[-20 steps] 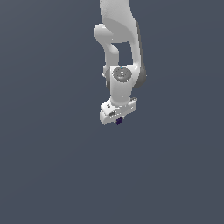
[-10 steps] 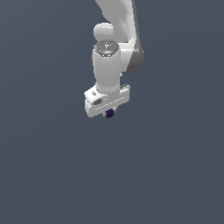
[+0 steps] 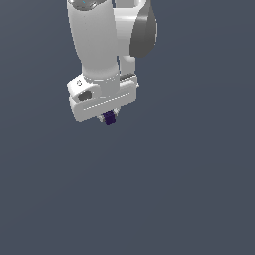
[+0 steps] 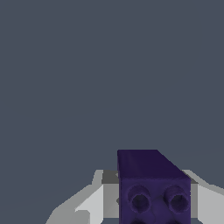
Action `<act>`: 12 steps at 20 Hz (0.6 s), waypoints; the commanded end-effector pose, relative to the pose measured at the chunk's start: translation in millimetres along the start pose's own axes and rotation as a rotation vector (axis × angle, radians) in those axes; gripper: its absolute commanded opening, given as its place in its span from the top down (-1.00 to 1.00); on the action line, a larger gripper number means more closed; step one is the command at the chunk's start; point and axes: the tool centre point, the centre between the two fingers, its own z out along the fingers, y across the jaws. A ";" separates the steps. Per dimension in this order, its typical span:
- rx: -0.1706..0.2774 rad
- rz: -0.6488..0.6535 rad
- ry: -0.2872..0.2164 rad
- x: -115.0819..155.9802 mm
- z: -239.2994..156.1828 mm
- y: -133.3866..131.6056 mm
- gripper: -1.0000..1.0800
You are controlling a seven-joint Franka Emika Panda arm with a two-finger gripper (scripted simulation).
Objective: Pick up the object and move it to a goal position.
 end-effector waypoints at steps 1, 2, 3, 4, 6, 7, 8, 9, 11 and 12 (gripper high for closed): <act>0.000 -0.001 -0.001 -0.3 -22.8 13.1 1.00; 0.000 -0.001 -0.001 -0.3 -31.0 18.1 1.00; 0.000 -0.001 -0.001 -0.2 -38.8 22.8 1.00; 0.000 0.000 -0.001 -0.1 -46.4 27.4 1.00; 0.000 0.000 -0.001 0.2 -60.7 36.2 1.00; 0.000 0.000 -0.001 0.4 -67.5 40.4 1.00; -0.001 0.000 -0.001 0.6 -74.1 44.4 1.00; -0.001 0.000 -0.001 0.8 -80.4 48.3 1.00; -0.001 0.000 -0.001 1.2 -92.2 55.7 1.00; -0.001 0.000 -0.001 1.4 -97.4 59.0 1.00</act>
